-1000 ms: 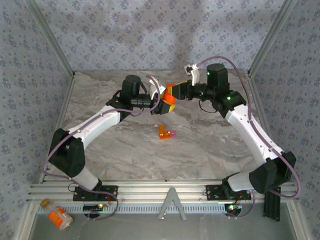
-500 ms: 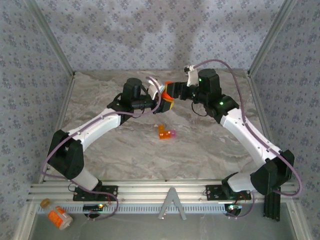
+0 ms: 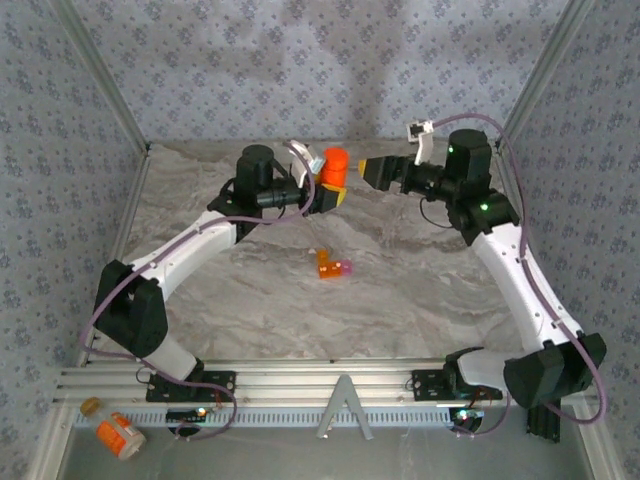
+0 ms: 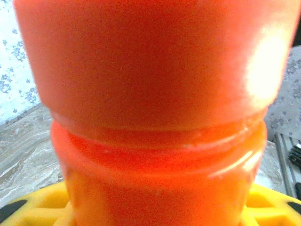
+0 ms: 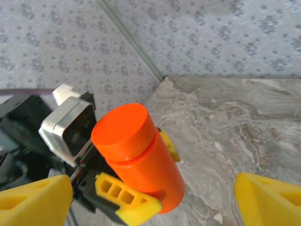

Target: Sort the pills into containers

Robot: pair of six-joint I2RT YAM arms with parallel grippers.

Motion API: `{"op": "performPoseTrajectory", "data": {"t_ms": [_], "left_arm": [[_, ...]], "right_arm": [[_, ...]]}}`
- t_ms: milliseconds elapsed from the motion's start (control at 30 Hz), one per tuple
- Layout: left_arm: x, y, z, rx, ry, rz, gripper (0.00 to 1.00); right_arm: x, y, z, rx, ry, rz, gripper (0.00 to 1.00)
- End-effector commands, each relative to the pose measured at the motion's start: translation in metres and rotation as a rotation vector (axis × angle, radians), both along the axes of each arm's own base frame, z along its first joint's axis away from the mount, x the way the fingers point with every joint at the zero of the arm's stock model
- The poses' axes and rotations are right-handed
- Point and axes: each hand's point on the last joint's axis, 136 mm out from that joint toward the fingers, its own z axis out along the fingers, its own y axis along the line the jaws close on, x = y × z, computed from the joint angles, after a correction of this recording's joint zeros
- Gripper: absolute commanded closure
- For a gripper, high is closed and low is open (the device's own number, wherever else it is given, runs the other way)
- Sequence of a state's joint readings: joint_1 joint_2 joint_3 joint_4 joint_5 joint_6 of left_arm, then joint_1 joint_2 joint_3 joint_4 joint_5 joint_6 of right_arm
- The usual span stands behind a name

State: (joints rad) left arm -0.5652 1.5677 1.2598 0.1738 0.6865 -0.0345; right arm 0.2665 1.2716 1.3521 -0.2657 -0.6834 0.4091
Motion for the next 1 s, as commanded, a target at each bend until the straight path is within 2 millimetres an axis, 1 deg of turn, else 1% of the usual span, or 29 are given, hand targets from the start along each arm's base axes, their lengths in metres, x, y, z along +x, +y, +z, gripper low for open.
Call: {"op": "performPoseTrajectory", "data": {"t_ms": [0,100,200,333,500,533,733,967], "left_arm": [[-0.017,0.0,0.02,-0.016,-0.056,-0.122,1.0],[-0.024,0.0,0.02,-0.003,-0.053,-0.17,1.0],[-0.029,-0.001,0.021,0.002,-0.054,-0.207,1.0],[-0.035,-0.001,0.022,0.01,-0.053,-0.239,1.0],[-0.04,-0.001,0.023,0.021,-0.052,-0.273,1.0],[-0.041,-0.001,0.023,0.022,-0.052,-0.278,1.0],[-0.043,-0.001,0.02,0.021,-0.038,-0.294,1.0],[-0.042,-0.002,0.017,0.021,-0.028,-0.298,1.0]], "right_arm": [[-0.012,0.014,0.009,-0.009,-0.025,0.185,0.1],[-0.012,0.021,0.016,-0.023,-0.028,0.259,0.1],[-0.012,0.027,0.02,-0.037,-0.034,0.29,0.1],[-0.008,0.032,0.018,-0.071,-0.028,0.295,0.1],[-0.009,0.041,0.016,-0.103,-0.036,0.311,0.11],[-0.011,0.043,0.012,-0.111,-0.017,0.319,0.12],[-0.015,0.056,0.007,-0.139,-0.003,0.35,0.14],[-0.016,0.063,0.001,-0.165,0.013,0.368,0.21]]}}
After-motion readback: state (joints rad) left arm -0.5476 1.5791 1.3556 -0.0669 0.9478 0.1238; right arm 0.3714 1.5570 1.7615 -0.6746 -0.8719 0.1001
